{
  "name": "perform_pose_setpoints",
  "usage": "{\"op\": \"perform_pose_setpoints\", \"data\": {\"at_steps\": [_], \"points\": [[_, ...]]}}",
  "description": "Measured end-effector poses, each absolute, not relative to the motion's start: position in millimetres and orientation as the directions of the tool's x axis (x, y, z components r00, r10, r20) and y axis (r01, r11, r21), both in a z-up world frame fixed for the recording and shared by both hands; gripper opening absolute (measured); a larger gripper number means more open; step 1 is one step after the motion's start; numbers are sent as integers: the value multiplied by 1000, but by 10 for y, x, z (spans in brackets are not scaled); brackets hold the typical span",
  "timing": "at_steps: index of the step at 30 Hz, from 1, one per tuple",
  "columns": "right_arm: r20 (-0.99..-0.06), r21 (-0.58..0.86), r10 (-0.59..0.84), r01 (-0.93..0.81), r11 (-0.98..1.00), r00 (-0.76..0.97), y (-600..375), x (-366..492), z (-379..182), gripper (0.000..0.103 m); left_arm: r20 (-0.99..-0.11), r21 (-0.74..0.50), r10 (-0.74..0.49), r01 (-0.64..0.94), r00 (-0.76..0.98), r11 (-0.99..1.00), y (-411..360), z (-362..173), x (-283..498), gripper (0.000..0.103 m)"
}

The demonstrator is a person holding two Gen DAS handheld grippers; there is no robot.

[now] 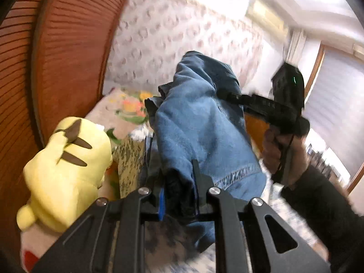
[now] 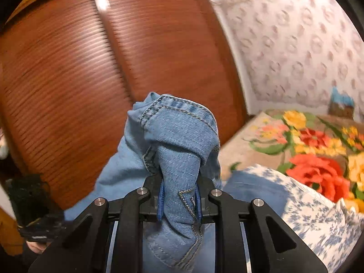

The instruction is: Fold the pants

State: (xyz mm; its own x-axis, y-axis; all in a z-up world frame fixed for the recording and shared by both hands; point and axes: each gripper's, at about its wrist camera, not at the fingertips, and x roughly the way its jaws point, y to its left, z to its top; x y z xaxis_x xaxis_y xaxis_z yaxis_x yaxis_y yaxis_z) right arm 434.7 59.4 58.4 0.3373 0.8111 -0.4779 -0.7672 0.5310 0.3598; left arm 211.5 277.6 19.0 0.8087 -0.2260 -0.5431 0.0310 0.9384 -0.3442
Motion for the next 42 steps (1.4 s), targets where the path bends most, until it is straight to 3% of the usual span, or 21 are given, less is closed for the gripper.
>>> {"op": "perform_pose_setpoints", "data": {"at_steps": [2,4,5,7,9,12,15,16,26,35,42], "points": [[-562,372,759,-718,588,330,574,4661,261,24,-610,-336,-235,21,757,942,2705,-55,2432,15],[-646,364,697,-678,639,311,527,4891,-49,28,-624,-324,-235,28,746,946,2636,-161,2544,16],[-643,361,700,-683,635,311,488,4913,-88,33,-623,-311,-224,26,749,950,2615,-186,2576,16],[-634,338,691,-679,652,347,376,4943,-61,54,-617,-317,-221,18,755,948,2615,-203,2598,17],[-644,299,658,-662,687,392,311,4954,20,61,-613,-317,-216,14,760,948,2605,-217,2593,18],[-610,203,622,-662,722,492,216,4841,195,60,-621,-295,-188,-4,761,956,2568,-259,2586,19],[-559,166,644,-691,704,522,248,4746,336,38,-620,-286,-176,-12,765,958,2559,-261,2581,20],[-550,165,661,-710,685,510,290,4722,353,37,-620,-282,-171,-14,766,959,2556,-264,2584,20],[-676,83,551,-692,717,490,615,4999,-298,35,-626,-275,-165,-18,762,961,2522,-281,2581,23],[-642,84,569,-690,719,514,404,4650,-154,35,-626,-207,-104,-36,773,978,2431,-156,2541,24],[-638,120,610,-721,682,470,328,4142,-127,35,-621,-108,-21,-59,784,992,2323,0,2439,31]]}}
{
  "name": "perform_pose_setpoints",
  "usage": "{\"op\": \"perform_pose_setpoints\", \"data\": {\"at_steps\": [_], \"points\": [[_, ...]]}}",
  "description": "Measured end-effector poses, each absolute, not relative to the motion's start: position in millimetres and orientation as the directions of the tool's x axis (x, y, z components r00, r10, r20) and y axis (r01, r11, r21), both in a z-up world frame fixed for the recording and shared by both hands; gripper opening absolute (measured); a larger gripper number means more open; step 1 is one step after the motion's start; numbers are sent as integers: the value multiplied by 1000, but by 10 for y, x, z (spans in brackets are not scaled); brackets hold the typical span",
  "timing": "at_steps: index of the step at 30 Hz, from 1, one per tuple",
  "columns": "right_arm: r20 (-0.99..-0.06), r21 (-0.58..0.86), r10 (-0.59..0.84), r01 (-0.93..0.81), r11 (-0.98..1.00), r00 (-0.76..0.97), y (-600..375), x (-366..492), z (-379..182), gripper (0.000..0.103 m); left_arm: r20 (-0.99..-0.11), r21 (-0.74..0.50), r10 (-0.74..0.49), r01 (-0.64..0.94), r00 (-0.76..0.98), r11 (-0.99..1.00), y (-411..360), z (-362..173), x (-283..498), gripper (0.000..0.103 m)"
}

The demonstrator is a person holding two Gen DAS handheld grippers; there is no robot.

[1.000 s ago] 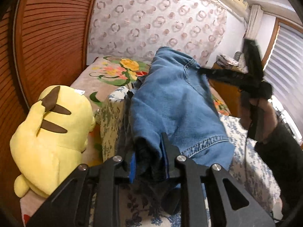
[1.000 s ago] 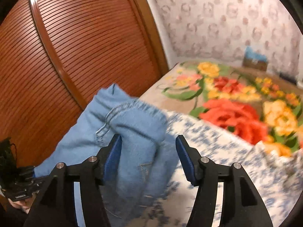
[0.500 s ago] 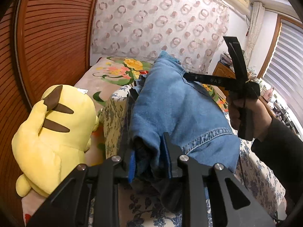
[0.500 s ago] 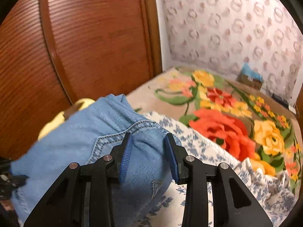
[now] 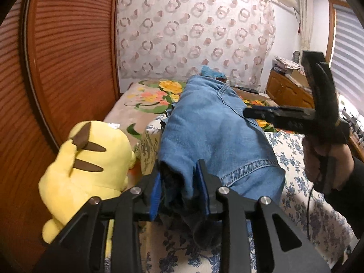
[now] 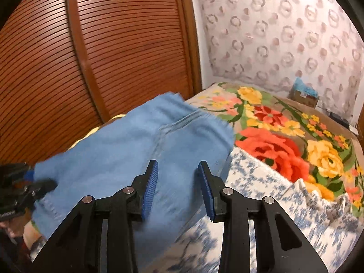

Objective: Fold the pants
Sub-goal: 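Lay the folded jeans beside the yellow plush and open both tools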

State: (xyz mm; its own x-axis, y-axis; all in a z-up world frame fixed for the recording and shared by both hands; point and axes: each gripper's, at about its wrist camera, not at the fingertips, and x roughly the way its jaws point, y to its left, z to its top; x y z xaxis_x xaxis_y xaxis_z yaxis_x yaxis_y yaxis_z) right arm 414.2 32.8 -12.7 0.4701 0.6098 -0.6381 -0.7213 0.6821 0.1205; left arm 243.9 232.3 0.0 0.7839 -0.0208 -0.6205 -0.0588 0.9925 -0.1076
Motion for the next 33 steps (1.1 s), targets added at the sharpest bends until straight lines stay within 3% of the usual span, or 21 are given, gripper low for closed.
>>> {"op": "perform_pose_setpoints", "data": {"at_steps": [10,21,29,33], "points": [[-623,133,608,-700,702,492,29,3684,-54,35,-590,-73,-14,-36,807,997,2136,171,2183,59],[-571,113,542,-594,796,617,-926,2934,283,37,-556,-65,-67,37,828,997,1495,390,1807,63],[-518,50,445,-494,868,730,-1608,2305,521,50,-557,-69,-98,72,825,995,896,455,1566,63],[-491,40,395,-433,901,776,-1934,1995,627,61,-547,-57,-104,87,831,995,617,477,1447,63]]}}
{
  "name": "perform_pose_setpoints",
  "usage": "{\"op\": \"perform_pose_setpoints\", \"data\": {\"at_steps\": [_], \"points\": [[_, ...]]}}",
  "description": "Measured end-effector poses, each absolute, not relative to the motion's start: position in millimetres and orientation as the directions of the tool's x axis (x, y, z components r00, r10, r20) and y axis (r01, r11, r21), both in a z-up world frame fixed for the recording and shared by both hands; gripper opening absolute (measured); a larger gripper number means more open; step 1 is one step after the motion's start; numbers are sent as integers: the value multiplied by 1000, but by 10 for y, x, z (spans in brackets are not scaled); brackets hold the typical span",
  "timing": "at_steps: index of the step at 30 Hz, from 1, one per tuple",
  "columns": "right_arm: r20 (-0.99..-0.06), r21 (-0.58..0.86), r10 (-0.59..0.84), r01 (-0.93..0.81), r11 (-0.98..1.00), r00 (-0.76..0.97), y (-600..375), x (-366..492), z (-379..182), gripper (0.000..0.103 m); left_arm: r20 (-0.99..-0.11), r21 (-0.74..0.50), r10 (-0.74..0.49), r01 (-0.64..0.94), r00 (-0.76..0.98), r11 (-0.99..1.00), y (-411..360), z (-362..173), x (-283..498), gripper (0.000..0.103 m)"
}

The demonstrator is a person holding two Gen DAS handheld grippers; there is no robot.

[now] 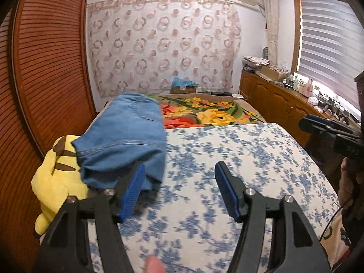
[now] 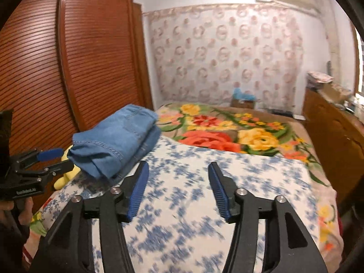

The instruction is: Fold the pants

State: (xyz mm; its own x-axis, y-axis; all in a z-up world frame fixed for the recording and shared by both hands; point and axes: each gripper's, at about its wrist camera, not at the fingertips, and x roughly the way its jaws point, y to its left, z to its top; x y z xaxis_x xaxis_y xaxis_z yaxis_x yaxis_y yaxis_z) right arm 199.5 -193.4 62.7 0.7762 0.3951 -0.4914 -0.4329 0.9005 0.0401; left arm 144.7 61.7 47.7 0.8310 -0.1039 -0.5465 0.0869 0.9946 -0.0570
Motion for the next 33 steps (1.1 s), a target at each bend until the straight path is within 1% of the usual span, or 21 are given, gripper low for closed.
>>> {"op": "perform_pose_setpoints", "data": {"at_steps": [4,10,16,19,22,28,33], "points": [[-479,21,330,-365,931,814,-2221,1743,682,64,-542,-59,-111,93,833,994,390,504,1327,63],[-459,17,283,-310,951,842,-2539,1462,729,64,-531,-74,-135,113,836,991,152,595,1152,63],[-442,24,252,-270,963,861,-2735,1256,765,67,-508,-57,-140,129,850,990,-30,759,974,63],[-435,19,234,-252,968,869,-2781,1158,803,73,-492,-48,-136,129,860,990,-78,847,891,63],[-426,20,232,-247,969,874,-2832,1080,839,75,-477,-45,-135,130,868,991,-140,946,814,63],[-398,26,222,-231,973,890,-2875,932,914,78,-458,-40,-136,133,878,990,-243,1068,700,63],[-385,27,205,-212,977,900,-2911,852,940,79,-458,-41,-136,132,879,990,-259,1070,679,64]]}}
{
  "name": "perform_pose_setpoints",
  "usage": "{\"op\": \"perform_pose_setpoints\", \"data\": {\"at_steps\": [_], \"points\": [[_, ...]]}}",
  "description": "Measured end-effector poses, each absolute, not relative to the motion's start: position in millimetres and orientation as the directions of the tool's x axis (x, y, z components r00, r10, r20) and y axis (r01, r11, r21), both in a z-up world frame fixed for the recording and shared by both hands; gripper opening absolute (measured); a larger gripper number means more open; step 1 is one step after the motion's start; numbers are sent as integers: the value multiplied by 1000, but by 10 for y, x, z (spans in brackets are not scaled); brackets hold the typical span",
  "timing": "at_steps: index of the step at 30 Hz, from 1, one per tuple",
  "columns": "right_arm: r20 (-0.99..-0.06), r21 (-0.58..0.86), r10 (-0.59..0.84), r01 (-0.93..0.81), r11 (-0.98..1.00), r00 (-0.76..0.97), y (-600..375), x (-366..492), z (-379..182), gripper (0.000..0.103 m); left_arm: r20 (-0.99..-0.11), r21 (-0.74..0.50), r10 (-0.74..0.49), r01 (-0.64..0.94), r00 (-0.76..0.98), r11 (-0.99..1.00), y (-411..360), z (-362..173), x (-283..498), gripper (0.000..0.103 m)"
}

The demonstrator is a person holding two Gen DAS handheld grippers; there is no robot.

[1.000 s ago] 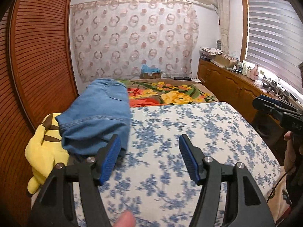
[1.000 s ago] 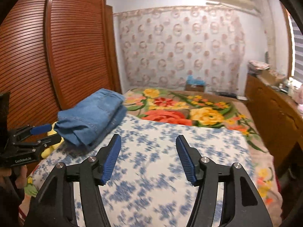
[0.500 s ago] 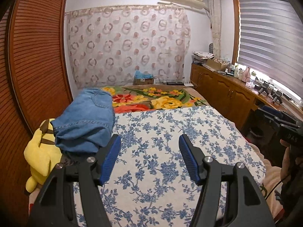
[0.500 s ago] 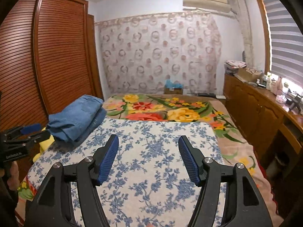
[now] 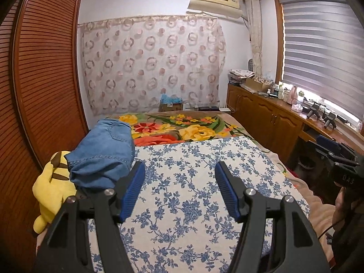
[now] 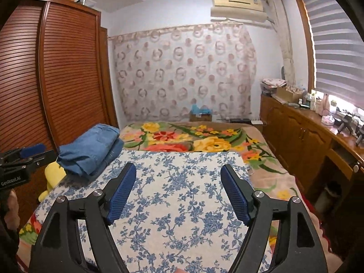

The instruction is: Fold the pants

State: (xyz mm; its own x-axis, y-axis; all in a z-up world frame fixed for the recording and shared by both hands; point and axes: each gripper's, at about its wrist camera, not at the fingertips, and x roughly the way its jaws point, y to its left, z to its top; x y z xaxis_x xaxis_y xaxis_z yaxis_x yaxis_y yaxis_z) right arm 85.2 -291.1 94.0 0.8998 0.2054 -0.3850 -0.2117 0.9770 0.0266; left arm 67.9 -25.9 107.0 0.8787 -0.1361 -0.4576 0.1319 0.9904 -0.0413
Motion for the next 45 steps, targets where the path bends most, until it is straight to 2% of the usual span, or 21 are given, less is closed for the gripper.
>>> {"op": "perform_pose_setpoints", "data": {"at_steps": [45], "points": [[-391,32,188,-191,981,901,-3006,828,844,79,-464,-56,-127,114,877,992,-330,1054,560,64]]}}
